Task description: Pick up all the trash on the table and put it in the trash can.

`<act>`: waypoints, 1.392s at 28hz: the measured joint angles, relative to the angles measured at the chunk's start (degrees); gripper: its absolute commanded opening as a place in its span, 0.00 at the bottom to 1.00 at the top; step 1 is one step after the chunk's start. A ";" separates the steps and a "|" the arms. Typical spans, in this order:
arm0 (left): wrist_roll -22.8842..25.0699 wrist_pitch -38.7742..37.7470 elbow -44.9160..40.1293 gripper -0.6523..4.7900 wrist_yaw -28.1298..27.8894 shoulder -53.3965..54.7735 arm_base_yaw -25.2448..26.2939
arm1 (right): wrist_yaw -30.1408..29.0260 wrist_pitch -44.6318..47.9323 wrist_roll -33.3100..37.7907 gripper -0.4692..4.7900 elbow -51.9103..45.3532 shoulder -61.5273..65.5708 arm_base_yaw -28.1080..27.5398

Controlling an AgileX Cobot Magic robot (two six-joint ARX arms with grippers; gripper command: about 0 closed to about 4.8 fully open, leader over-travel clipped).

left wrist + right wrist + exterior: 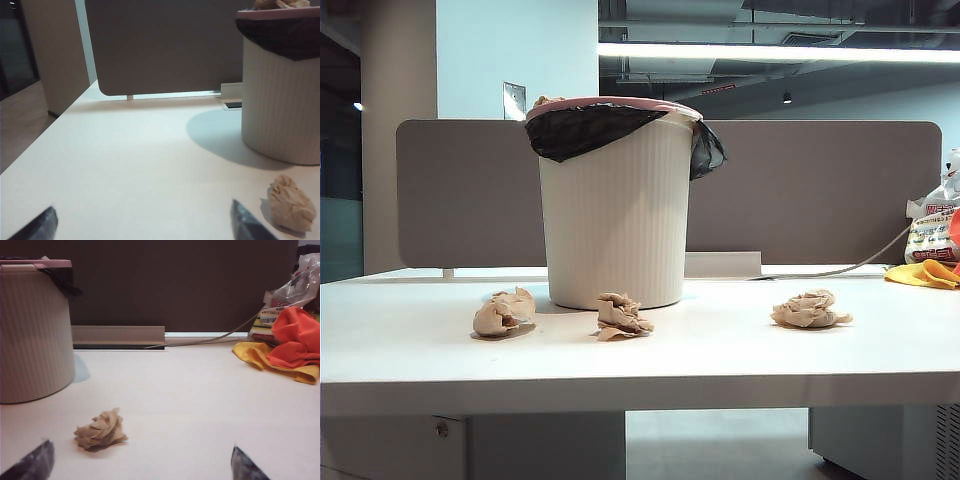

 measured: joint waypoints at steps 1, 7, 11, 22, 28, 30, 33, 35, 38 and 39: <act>-0.02 -0.04 0.00 1.00 0.17 0.00 -0.02 | -0.46 -0.02 0.46 1.00 0.00 0.00 0.00; 0.00 -0.57 0.00 1.00 0.24 0.00 -0.02 | -1.92 -1.20 1.22 1.00 0.00 0.00 0.02; 0.00 -0.66 0.00 1.00 0.24 0.00 -0.02 | -1.92 -1.40 1.25 1.00 0.00 0.00 0.02; -1.11 -0.87 0.00 1.00 3.56 0.00 0.00 | -0.79 -1.33 1.22 1.00 0.00 0.00 -0.37; -6.47 -1.01 0.00 1.00 13.66 0.02 -0.02 | -9.64 -1.40 1.29 1.00 0.00 0.00 -0.02; -7.34 -1.18 0.00 1.00 17.22 0.02 -0.02 | -12.11 -1.42 1.29 1.00 0.00 0.00 -0.02; -7.72 -1.16 0.00 1.00 19.30 0.02 -0.04 | -15.54 -1.51 2.05 1.00 0.00 0.00 -0.02; -7.85 -1.18 0.00 1.00 19.02 0.02 -0.02 | -17.97 -2.51 5.33 1.00 0.00 0.00 0.00; -7.89 -1.18 0.00 1.00 16.55 0.02 -0.02 | -20.26 -4.00 11.23 1.00 0.00 0.00 0.13; -7.89 -1.18 0.00 1.00 15.37 0.02 -0.02 | -20.68 -3.98 11.96 1.00 0.00 0.00 0.13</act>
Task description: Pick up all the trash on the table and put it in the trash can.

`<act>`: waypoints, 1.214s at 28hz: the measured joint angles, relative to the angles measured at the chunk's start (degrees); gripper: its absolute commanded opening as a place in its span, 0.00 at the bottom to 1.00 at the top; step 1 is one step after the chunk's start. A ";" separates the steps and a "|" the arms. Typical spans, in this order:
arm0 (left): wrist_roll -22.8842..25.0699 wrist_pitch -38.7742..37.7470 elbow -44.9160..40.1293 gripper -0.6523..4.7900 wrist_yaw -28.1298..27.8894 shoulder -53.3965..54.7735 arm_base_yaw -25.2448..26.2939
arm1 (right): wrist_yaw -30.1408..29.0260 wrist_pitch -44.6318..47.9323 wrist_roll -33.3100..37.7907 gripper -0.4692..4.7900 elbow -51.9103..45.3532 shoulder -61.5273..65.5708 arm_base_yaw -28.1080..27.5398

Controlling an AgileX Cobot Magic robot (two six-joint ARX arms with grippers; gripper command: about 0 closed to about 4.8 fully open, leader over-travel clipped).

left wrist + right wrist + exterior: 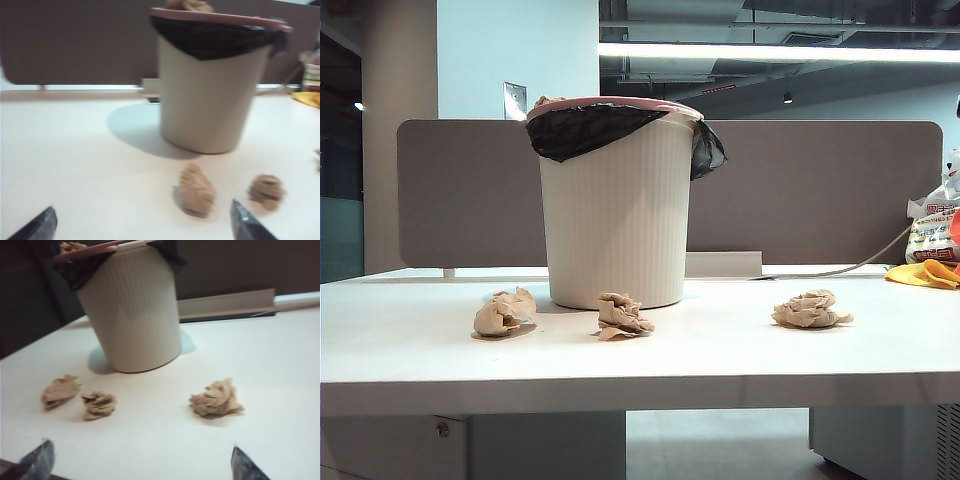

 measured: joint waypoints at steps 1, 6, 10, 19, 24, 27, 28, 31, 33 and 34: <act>0.00 0.02 0.00 1.00 -1.55 0.00 0.00 | -0.33 0.20 0.37 1.00 0.00 0.00 0.00; -2.95 1.31 0.00 1.00 -5.79 0.00 0.00 | 0.52 5.29 0.44 1.00 0.31 0.00 0.00; -7.39 2.67 1.77 1.00 -6.34 0.07 0.00 | 0.63 1.31 -0.09 1.00 6.86 0.76 0.04; -9.33 2.95 10.88 1.00 -6.16 0.35 0.00 | 2.58 -7.32 -11.93 1.00 24.24 16.70 0.09; -15.15 3.34 11.87 1.00 -1.75 4.35 -0.02 | -8.11 2.69 -2.32 1.00 27.93 29.53 0.81; -16.55 1.62 12.85 1.00 2.47 7.85 -0.02 | -18.18 13.81 2.69 1.00 28.44 34.12 1.73; -16.57 1.57 14.05 1.00 4.28 9.18 -0.02 | -20.37 16.76 2.82 1.00 28.98 34.88 1.90; -16.31 3.23 18.32 1.00 8.98 13.38 -0.02 | -23.08 22.34 -0.81 1.00 29.33 35.50 2.12; -16.26 3.82 21.46 1.00 12.31 17.94 -0.02 | -21.35 21.77 -4.02 1.00 29.33 36.15 1.75; -16.11 3.72 22.71 1.00 13.66 20.06 -0.02 | -19.56 20.63 -4.66 1.00 29.55 36.96 1.66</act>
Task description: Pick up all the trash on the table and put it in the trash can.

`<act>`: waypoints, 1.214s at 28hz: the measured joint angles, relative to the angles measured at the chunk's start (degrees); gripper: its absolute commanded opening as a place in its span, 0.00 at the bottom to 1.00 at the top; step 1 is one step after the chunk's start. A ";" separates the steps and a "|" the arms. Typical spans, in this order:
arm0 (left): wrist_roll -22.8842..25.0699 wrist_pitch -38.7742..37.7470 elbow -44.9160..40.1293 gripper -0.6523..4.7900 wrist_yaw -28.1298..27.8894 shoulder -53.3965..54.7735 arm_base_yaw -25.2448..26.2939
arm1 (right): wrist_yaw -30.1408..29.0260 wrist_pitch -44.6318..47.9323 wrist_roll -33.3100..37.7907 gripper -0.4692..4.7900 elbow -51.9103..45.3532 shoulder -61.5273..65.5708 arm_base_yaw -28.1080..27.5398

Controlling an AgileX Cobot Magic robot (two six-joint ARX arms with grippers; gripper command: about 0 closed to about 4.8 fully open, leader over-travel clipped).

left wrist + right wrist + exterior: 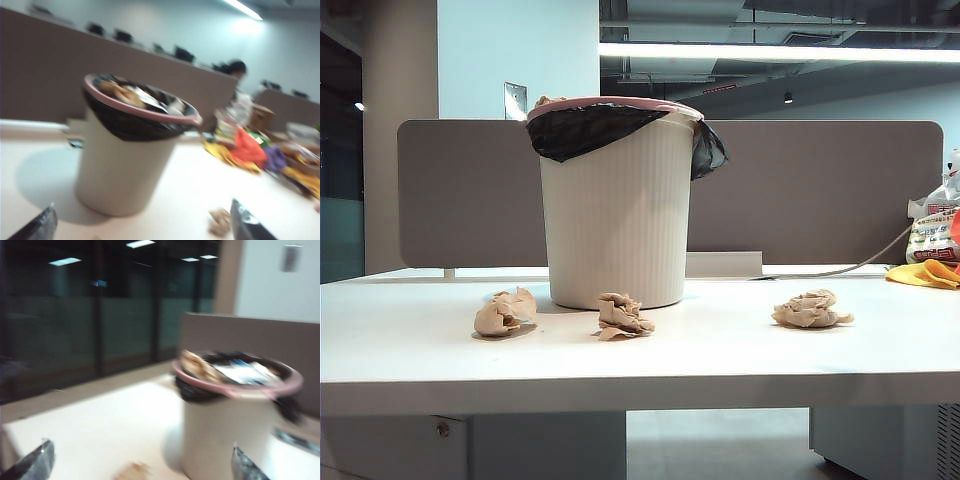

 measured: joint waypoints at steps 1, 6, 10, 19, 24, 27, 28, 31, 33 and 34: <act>0.61 -0.81 1.60 1.00 1.40 2.60 0.00 | 2.45 -2.95 -0.35 1.00 0.72 1.05 -0.02; 1.75 -3.93 7.21 1.00 2.73 12.70 -1.22 | 10.19 -18.56 -1.81 1.00 5.03 6.60 -0.07; 1.88 -4.02 9.92 1.00 0.61 19.32 -3.80 | 8.46 -21.62 -1.81 1.00 6.16 11.91 -0.02; 5.70 -4.07 17.05 1.00 -10.01 31.32 -16.06 | 7.76 -14.84 9.51 1.00 6.56 13.29 0.31; 11.08 -3.93 19.28 1.00 -16.52 36.11 -25.70 | 13.33 -11.23 8.92 1.00 6.58 13.40 0.37; 11.43 -3.15 19.93 1.00 -19.87 38.77 -29.68 | 16.17 -11.23 8.92 1.00 6.56 13.53 0.17; 11.43 -2.25 19.93 1.00 -20.57 39.89 -30.93 | 16.94 -11.19 8.92 1.00 6.56 13.51 0.22; 11.52 -0.94 19.89 1.00 -22.64 42.38 -32.81 | 16.09 -11.10 8.92 1.00 6.56 13.55 0.55; 11.61 -0.33 19.89 1.00 -23.54 43.30 -32.50 | 14.73 -11.04 8.57 1.00 6.54 13.53 0.79; 11.61 0.31 19.89 1.00 -24.11 43.67 -32.44 | 14.82 -10.99 8.11 1.00 6.54 13.53 0.94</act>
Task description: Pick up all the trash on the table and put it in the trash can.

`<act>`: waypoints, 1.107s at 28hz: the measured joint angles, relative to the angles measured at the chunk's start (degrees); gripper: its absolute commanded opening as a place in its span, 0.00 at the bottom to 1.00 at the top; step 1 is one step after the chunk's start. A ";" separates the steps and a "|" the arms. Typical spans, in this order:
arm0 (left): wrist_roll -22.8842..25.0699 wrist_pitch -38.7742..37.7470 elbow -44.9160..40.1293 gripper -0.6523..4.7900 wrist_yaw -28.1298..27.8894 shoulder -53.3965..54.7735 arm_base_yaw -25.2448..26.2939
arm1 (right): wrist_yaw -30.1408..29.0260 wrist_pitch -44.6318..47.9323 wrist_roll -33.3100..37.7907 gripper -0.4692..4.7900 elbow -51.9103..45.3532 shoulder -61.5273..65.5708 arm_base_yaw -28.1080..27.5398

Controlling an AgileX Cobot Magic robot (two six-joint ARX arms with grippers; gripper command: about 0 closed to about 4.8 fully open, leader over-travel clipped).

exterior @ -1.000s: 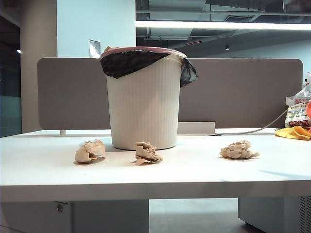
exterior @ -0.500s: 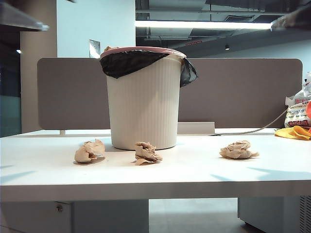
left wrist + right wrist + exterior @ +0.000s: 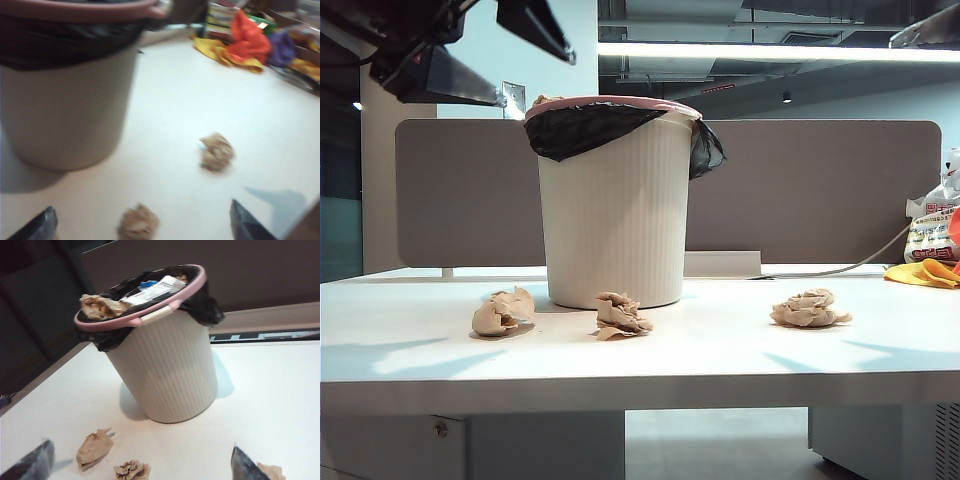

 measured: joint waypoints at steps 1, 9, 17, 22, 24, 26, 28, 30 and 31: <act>0.00 0.46 0.00 1.00 -0.20 0.24 0.13 | 0.92 0.00 -0.33 1.00 0.00 0.00 0.02; -0.61 5.01 0.20 1.00 -0.26 1.03 -0.52 | 9.49 -0.20 -6.23 1.00 0.00 2.25 0.11; -0.59 -2.99 10.73 1.00 0.72 9.57 -4.39 | 10.78 -0.04 -16.24 1.00 0.04 10.29 1.29; 0.28 -7.48 16.57 1.00 1.20 15.43 -6.54 | 12.15 -0.52 -19.08 0.95 1.27 18.03 2.25; 0.61 -7.63 17.81 1.00 0.72 17.05 -6.32 | 12.85 -1.29 -19.23 0.85 3.56 22.25 2.51; 0.70 -7.23 18.18 1.00 0.09 17.90 -6.12 | 13.03 -2.16 -19.30 0.75 6.10 25.94 2.67; 0.70 -7.17 18.18 1.00 0.11 18.51 -6.12 | 13.29 -2.56 -19.41 0.68 8.52 29.42 3.10; 0.72 -7.19 18.18 1.00 0.13 19.17 -6.14 | 13.25 -2.69 -19.41 0.69 10.27 31.58 3.52; 0.72 -7.32 18.18 1.00 0.13 19.43 -6.16 | 13.18 -2.95 -19.43 0.70 11.13 33.44 3.76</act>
